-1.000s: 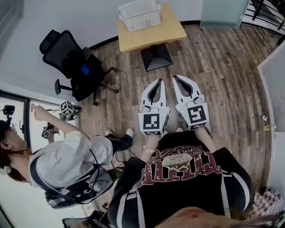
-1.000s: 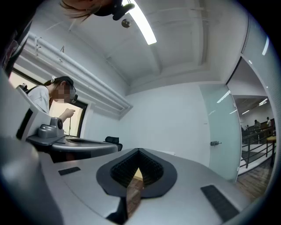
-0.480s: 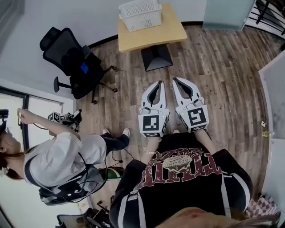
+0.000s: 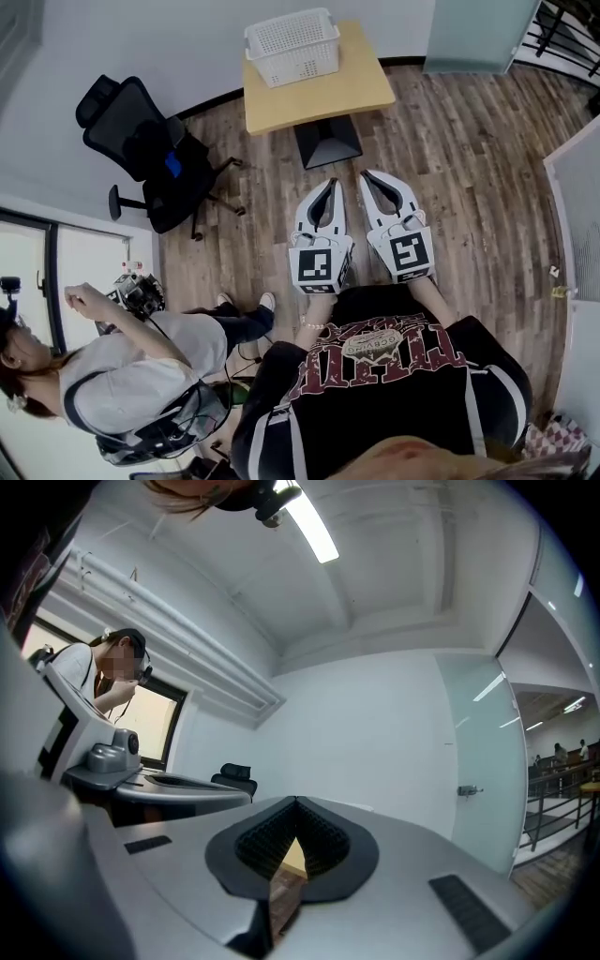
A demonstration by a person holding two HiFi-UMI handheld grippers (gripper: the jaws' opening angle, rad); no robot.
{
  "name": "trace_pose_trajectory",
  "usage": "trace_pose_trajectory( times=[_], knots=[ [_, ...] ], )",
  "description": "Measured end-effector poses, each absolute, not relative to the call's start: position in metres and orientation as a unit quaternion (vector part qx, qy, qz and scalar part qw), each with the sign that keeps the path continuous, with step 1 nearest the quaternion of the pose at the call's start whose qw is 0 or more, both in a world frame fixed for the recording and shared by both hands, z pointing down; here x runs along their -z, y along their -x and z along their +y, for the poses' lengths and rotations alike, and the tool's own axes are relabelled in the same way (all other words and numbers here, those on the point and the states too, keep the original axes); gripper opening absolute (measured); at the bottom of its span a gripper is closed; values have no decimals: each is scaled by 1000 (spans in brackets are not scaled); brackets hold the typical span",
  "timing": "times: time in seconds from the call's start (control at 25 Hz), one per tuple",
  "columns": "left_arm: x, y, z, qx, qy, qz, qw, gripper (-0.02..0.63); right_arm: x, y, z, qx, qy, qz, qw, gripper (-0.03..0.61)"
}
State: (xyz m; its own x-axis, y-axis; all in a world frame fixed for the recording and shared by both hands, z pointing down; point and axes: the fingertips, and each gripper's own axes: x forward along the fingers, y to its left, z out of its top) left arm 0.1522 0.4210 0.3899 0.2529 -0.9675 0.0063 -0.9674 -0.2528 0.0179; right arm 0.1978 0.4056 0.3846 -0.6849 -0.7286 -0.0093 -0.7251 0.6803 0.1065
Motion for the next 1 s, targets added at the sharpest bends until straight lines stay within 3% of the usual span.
trace_pose_trajectory(
  times=[0.48, 1.0],
  knots=[
    [-376, -86, 309, -5, -819, -573, -1, 31, -370, -122, 298, 46, -431, -901, 7, 16],
    [-391, -35, 281, -35, -823, -567, -14, 31, -390, -72, 267, 30, -445, -895, 17, 17]
  ],
)
